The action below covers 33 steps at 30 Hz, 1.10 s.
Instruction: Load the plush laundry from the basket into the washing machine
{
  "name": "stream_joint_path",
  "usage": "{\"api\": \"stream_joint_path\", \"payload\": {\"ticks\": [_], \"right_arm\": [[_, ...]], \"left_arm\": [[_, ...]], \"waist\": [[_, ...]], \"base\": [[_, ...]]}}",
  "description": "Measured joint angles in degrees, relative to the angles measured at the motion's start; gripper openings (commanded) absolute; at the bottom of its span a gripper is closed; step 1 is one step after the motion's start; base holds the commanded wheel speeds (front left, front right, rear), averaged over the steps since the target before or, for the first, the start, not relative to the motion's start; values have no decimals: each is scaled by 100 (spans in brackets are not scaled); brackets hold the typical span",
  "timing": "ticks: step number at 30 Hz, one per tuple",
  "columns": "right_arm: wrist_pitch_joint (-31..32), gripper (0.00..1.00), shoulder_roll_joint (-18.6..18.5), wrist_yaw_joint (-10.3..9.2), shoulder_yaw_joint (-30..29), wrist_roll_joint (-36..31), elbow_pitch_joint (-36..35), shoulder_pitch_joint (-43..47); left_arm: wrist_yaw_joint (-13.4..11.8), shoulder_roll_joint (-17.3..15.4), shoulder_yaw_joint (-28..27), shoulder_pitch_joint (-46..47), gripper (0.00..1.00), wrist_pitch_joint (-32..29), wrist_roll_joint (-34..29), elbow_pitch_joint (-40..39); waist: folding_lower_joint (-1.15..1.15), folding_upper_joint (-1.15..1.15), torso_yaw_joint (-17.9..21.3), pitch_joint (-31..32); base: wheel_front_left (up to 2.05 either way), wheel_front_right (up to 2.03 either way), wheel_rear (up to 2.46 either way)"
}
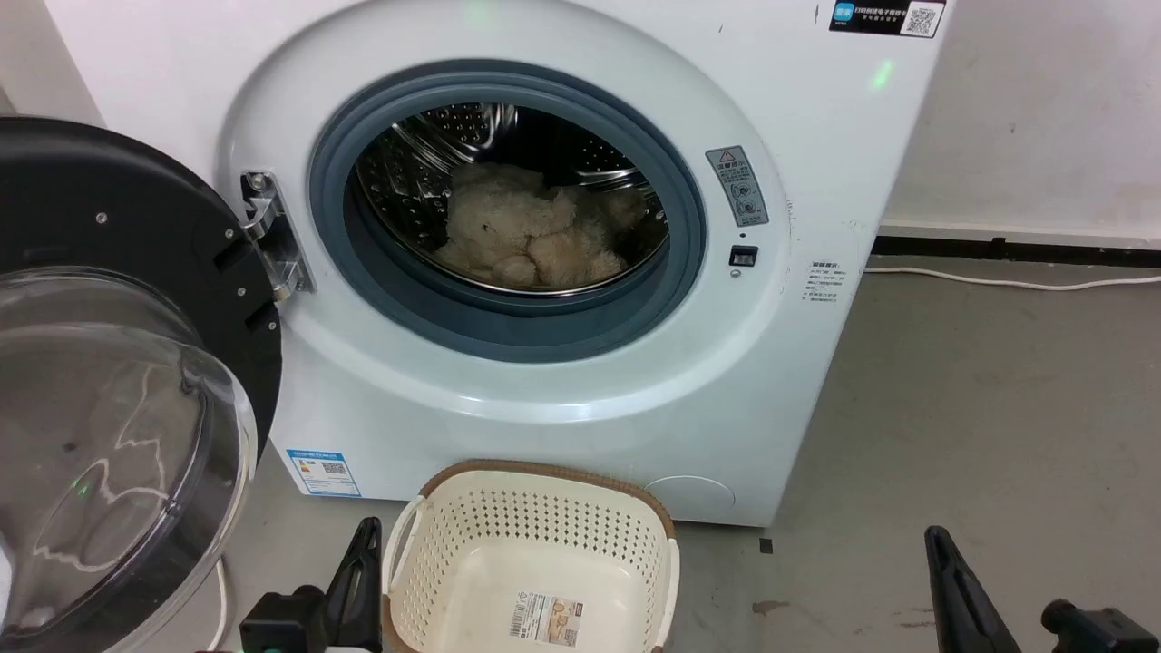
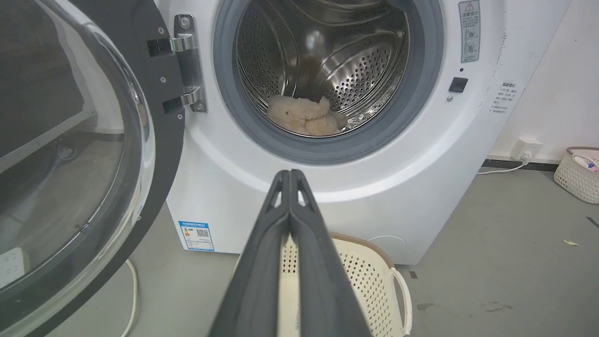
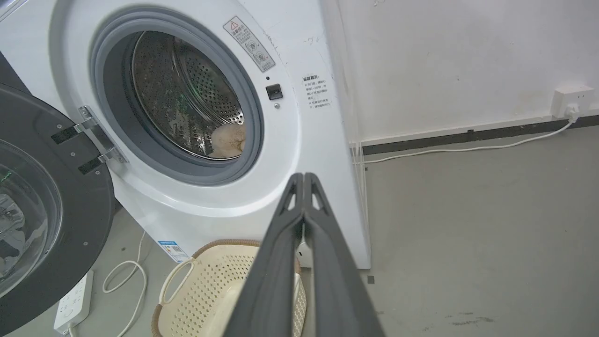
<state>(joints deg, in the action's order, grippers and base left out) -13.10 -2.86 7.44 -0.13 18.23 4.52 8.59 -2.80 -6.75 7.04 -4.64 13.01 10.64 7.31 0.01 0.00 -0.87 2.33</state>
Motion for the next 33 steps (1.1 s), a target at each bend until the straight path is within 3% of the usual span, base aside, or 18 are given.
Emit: {"api": "stream_joint_path", "payload": {"ticks": [33], "right_arm": [[393, 0, 0, 0, 5, -535, -127, -215]], "left_arm": [[96, 94, -207, 103, 0, -392, -300, -211]], "waist": [[0, 0, 26, -69]], "base": [[0, 0, 0]]}}
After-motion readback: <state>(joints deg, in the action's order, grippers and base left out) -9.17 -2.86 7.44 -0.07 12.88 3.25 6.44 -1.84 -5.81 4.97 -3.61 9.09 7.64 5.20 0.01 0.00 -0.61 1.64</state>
